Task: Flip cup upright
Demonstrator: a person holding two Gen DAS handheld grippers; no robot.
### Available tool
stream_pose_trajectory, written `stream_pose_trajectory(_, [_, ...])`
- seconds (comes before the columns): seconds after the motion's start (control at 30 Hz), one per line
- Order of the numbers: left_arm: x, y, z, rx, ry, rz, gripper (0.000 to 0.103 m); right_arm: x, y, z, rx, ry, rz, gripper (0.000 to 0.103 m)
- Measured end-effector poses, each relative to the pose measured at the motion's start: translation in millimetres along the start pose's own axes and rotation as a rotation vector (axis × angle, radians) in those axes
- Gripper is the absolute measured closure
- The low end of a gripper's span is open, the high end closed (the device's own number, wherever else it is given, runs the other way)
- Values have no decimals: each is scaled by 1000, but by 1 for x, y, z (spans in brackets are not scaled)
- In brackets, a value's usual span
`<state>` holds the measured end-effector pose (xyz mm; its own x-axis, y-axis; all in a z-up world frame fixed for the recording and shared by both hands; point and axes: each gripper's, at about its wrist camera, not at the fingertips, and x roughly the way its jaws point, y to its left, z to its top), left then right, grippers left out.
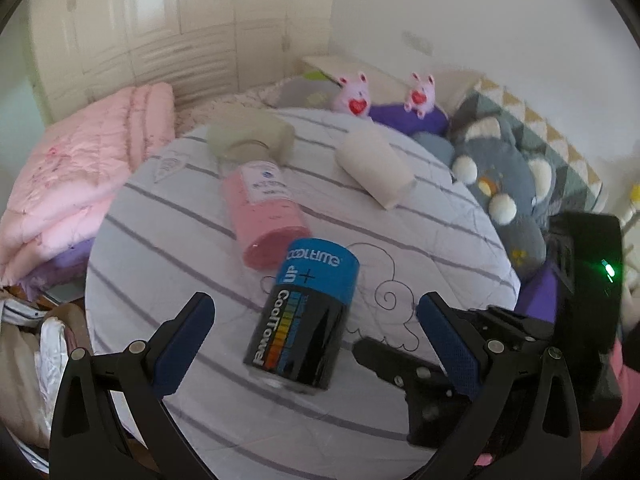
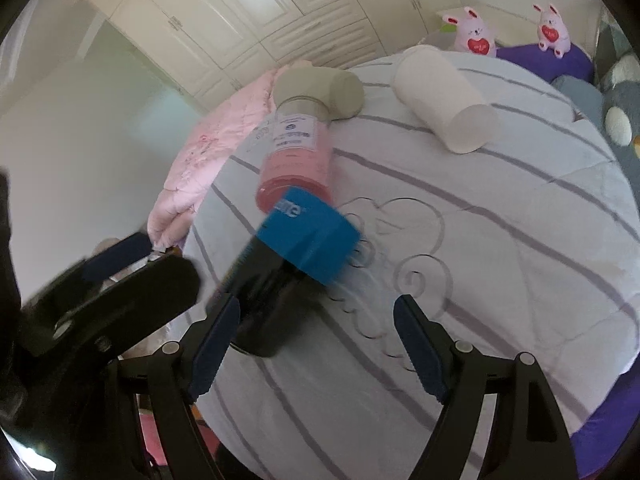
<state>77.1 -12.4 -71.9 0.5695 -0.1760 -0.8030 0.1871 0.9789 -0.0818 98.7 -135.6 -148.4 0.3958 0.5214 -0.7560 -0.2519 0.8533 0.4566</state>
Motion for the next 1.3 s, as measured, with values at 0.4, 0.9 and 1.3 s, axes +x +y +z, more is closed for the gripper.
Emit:
stream_pose_trajectory(0.4, [64,-13,16,76,197,107,0,8,-7,-7,-155,49,-107,22])
stream_pose_trajectory(0.9, [105,-15,18,86,314,118,28,27,-20,3,-152,91,-82,22])
stream_pose_trajectory(1.3, [73,-4,22,33,194,58,30,20,-9,-5,-185,94,-82,22])
